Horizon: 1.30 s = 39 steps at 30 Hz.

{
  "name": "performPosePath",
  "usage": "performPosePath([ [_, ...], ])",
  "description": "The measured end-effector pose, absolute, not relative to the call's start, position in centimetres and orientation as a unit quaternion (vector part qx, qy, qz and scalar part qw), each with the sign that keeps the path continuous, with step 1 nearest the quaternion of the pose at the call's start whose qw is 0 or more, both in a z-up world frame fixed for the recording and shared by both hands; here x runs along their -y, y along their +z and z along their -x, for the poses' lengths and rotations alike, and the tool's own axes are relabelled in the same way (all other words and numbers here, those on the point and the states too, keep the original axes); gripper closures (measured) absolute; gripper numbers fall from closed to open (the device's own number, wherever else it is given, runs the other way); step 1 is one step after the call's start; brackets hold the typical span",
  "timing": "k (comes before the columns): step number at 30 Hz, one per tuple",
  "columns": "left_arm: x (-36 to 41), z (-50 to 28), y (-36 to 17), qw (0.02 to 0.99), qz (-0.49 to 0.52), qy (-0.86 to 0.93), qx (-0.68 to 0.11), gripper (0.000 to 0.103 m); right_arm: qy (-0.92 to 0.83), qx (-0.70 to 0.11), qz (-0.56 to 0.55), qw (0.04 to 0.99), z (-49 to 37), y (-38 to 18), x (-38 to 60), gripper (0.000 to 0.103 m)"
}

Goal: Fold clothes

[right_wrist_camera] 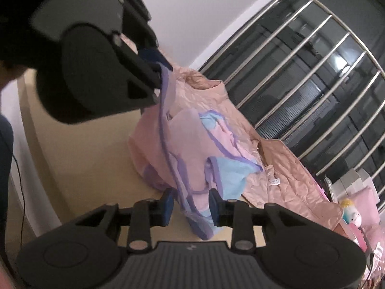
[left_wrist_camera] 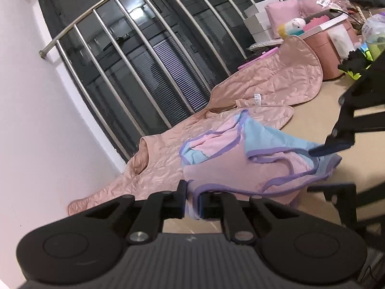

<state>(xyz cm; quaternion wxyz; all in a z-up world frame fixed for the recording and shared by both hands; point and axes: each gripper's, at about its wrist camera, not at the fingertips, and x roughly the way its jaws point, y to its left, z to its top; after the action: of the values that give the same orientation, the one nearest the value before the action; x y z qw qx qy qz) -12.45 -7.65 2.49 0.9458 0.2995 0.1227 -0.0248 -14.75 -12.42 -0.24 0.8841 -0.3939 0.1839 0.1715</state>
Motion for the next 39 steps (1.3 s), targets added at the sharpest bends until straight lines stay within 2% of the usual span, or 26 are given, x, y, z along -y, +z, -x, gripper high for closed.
performPosePath([
  [1, 7.7, 12.5, 2.4, 0.946, -0.3, -0.024, -0.121, 0.091, 0.172, -0.193, 0.389, 0.884, 14.4, -0.3, 12.6, 0.099],
  [3, 7.8, 12.4, 2.1, 0.945, -0.303, -0.016, -0.119, 0.084, 0.164, -0.195, 0.362, 0.897, 14.2, 0.1, 13.1, 0.1],
  [5, 7.7, 12.1, 1.6, 0.944, -0.306, -0.007, -0.12, 0.081, 0.135, -0.174, 0.325, 0.92, 14.5, 1.3, 13.9, 0.1],
  [8, 7.2, 11.7, 1.1, 0.944, -0.299, -0.013, -0.138, 0.081, 0.096, -0.158, 0.262, 0.947, 14.6, 3.2, 15.4, 0.1],
  [13, 7.5, 11.9, 1.0, 0.944, -0.303, -0.02, -0.13, 0.081, 0.063, -0.164, 0.237, 0.955, 14.8, 3.8, 16.7, 0.1],
  [17, 7.5, 12.0, 1.1, 0.945, -0.299, -0.022, -0.129, 0.081, 0.059, -0.17, 0.234, 0.955, 15.3, 3.4, 16.7, 0.1],
  [20, 7.2, 12.1, 1.3, 0.948, -0.292, -0.024, -0.126, 0.089, 0.062, -0.176, 0.241, 0.953, 15.5, 2.7, 16.5, 0.1],
  [28, 6.7, 11.5, 1.2, 0.947, -0.291, -0.02, -0.131, 0.089, 0.055, -0.17, 0.237, 0.955, 15.3, 2.4, 16.9, 0.1],
  [29, 6.6, 11.5, 1.3, 0.948, -0.29, -0.02, -0.13, 0.093, 0.051, -0.166, 0.233, 0.957, 15.3, 2.6, 17.0, 0.1],
  [30, 6.5, 11.5, 1.6, 0.951, -0.282, -0.021, -0.129, 0.098, 0.05, -0.164, 0.232, 0.958, 15.2, 2.8, 17.0, 0.1],
  [35, 6.1, 10.5, 4.3, 0.958, -0.255, -0.024, -0.126, 0.1, 0.074, -0.178, 0.232, 0.954, 14.1, 3.8, 16.4, 0.1],
  [39, 5.5, 8.2, 11.2, 0.966, -0.233, -0.04, -0.108, 0.1, 0.086, -0.139, 0.222, 0.961, 12.1, 9.8, 16.9, 0.1],
])
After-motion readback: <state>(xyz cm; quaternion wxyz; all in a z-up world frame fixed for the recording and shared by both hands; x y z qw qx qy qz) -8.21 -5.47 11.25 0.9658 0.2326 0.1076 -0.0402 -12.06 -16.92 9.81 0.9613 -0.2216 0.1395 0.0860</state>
